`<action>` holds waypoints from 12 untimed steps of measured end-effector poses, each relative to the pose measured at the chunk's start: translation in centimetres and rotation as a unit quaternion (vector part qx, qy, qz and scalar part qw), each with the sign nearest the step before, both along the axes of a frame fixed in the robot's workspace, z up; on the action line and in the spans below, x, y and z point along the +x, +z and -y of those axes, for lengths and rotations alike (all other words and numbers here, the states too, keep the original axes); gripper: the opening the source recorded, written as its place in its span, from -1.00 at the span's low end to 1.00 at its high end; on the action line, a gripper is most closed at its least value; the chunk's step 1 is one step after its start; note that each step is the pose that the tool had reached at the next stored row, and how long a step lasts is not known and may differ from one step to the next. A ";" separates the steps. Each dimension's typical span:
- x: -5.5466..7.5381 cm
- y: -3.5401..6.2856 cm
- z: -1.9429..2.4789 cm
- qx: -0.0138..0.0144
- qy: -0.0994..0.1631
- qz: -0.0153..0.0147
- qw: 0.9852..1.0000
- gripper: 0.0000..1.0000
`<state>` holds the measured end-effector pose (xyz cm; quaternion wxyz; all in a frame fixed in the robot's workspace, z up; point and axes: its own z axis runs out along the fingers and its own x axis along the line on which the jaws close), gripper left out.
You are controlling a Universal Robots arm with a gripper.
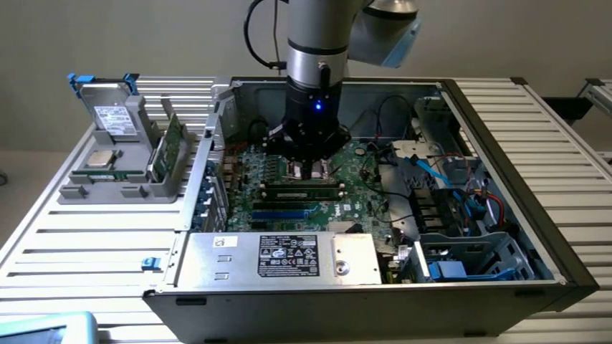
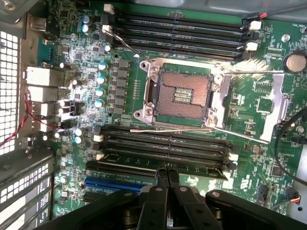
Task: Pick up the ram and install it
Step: 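Press down the ram until it locks into place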
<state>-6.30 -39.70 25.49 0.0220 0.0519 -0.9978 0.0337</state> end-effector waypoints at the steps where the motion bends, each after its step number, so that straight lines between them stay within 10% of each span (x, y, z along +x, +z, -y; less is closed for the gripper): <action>1: 0.0 0.00 0.00 -0.002 -0.003 0.001 1.000 -0.78; 7: 0.0 -0.01 0.00 -0.006 -0.027 0.015 1.000 -0.78; 12: 0.0 0.00 0.00 -0.007 -0.054 0.019 0.998 -0.78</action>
